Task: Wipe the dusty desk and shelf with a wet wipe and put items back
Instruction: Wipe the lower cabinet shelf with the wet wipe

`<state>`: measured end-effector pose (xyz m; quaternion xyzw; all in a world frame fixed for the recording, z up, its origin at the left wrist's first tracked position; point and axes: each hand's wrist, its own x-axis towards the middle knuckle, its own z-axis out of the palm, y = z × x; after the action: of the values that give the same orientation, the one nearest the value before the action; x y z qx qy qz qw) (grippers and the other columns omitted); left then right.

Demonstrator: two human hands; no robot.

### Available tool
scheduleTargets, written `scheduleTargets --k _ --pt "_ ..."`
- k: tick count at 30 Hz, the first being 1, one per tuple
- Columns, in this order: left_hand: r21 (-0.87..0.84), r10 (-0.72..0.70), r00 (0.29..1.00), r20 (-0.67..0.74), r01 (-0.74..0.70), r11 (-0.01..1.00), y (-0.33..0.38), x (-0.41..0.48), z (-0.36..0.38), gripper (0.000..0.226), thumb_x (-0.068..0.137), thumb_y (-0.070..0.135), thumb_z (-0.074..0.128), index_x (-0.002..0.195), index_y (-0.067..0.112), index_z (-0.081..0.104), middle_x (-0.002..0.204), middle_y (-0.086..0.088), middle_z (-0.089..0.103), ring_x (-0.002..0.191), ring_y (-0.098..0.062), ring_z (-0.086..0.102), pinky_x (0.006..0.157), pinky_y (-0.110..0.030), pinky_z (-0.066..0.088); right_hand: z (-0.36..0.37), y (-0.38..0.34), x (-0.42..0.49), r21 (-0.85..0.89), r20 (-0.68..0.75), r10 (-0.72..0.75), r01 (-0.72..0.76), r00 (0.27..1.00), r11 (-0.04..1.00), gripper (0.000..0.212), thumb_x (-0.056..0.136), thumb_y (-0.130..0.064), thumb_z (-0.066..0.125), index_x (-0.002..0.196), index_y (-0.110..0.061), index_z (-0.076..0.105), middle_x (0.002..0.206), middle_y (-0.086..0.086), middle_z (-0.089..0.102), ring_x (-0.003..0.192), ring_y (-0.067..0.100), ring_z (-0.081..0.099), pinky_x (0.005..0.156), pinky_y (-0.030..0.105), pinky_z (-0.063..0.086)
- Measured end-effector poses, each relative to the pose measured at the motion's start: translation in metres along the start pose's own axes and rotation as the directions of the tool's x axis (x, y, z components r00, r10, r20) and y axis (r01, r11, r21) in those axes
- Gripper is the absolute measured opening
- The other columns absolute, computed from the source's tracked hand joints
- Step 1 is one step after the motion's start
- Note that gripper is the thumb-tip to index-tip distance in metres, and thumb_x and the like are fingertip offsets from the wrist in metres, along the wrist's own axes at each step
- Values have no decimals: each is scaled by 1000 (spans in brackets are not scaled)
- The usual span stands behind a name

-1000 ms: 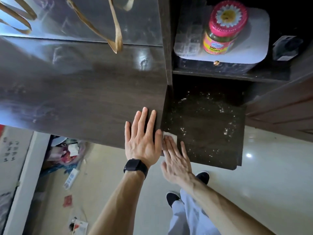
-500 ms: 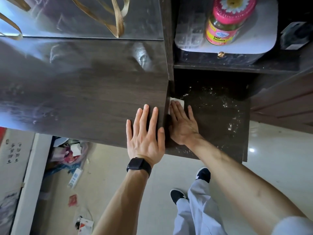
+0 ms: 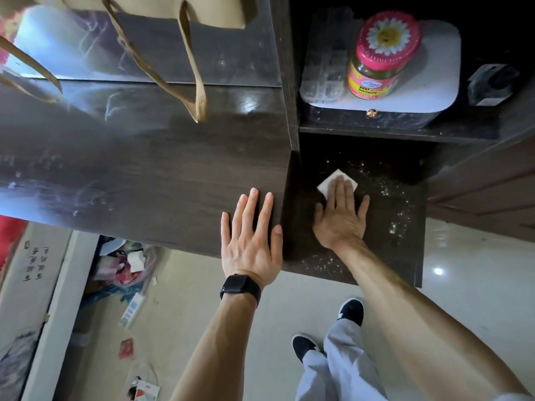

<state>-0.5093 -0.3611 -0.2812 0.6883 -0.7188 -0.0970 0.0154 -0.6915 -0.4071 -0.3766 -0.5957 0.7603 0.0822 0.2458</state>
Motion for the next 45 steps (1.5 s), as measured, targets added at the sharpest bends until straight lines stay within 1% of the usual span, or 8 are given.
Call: scheduleTargets --k 3,9,16,23,30,34,40,45 --pt "1 -12 1000 -9 12 1000 1 0 0 57 100 45 27 156 34 19 165 5 15 152 -17 9 123 -47 6 8 33 -28 -20 -8 -25 25 1000 999 71 101 -50 11 157 -13 -11 165 5 -19 151 19 -20 121 55 -10" --pt "-3 -22 1000 -12 22 1000 2 0 0 57 100 46 26 156 35 20 165 6 16 152 -16 9 123 -47 8 38 50 -69 -106 51 -430 433 901 895 68 100 -49 29 157 -14 19 167 4 0 154 25 0 120 60 14" --pt "1 -7 998 -68 7 1000 0 -2 5 57 99 44 32 155 32 26 163 4 21 151 -18 15 122 -48 13 7 -6 25 -23 38 -245 246 969 969 64 102 -50 8 155 -27 -19 160 -7 -31 147 15 -28 117 50 -20" --pt "-7 -21 999 -37 21 1000 2 0 0 56 101 44 30 156 33 23 165 5 17 152 -18 11 123 -48 8 64 55 -140 -66 16 -477 477 879 876 65 101 -43 37 159 -20 15 167 -2 6 153 17 11 119 58 17" --pt "7 5 999 -54 -4 1000 -1 -1 3 57 100 44 33 155 32 25 164 3 19 152 -19 12 123 -48 8 24 13 -7 -63 -4 -283 282 959 957 62 102 -50 8 155 -30 -18 161 -9 -28 150 14 -23 120 56 -11" --pt "-5 16 996 -83 -16 1000 -2 -2 4 58 99 42 38 155 30 28 163 2 22 151 -20 15 122 -49 11 27 -26 2 -18 31 -320 320 947 947 68 102 -49 15 153 -28 -25 161 -6 -30 149 16 -26 119 53 -15" --pt "-5 0 998 -64 -1 1000 1 0 0 58 99 42 37 155 30 28 163 2 23 151 -20 16 122 -49 10 78 10 -128 -46 -30 -508 507 861 861 64 101 -37 39 159 -21 15 167 -2 5 154 15 3 121 57 13" --pt "-7 -3 1000 -27 3 1000 0 0 -2 58 100 43 35 156 32 23 164 3 19 151 -20 13 123 -49 9 84 44 -142 -56 -65 -294 291 954 955 64 103 -46 31 159 -22 11 167 -5 4 154 13 2 121 58 11"
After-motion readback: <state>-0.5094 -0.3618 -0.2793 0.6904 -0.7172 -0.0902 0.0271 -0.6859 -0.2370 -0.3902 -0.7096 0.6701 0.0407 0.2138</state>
